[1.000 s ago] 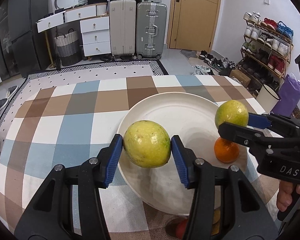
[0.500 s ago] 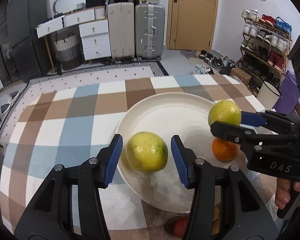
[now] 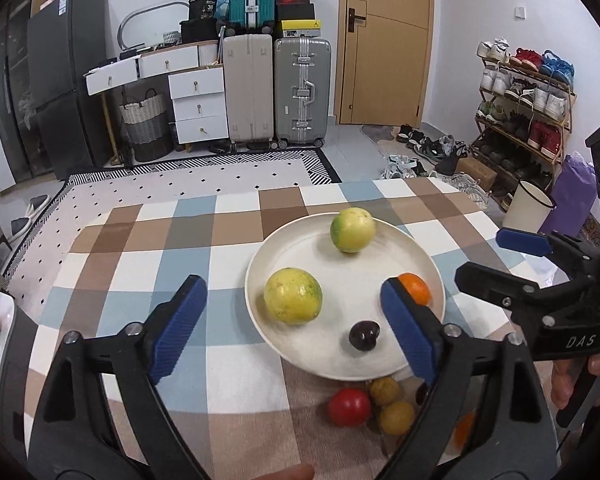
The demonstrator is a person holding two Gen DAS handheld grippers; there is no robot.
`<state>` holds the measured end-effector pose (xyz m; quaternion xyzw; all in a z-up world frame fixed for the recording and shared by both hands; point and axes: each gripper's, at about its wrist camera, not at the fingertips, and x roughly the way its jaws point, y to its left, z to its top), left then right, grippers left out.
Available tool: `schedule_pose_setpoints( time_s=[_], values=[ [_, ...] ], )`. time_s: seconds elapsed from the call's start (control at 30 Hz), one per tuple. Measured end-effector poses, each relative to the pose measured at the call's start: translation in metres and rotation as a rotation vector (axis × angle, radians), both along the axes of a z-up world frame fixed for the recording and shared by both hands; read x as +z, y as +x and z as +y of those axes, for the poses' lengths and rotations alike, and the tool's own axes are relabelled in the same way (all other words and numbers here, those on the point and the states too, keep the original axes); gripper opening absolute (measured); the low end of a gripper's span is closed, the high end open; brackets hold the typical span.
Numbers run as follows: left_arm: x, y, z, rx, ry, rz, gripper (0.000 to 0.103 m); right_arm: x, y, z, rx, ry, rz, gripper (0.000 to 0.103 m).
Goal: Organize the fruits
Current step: 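Withdraw both tools from the plate toward the remaining fruits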
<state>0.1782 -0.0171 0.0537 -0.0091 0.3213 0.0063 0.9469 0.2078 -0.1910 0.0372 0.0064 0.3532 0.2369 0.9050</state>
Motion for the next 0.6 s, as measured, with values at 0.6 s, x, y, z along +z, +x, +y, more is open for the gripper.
schedule_pose_setpoints(
  time_s=[0.6],
  values=[
    [0.01,-0.08,-0.002,0.003,-0.002,-0.041,0.102,0.005,-0.065,-0.025,-0.018,0.01,0.005,0.102]
  ],
)
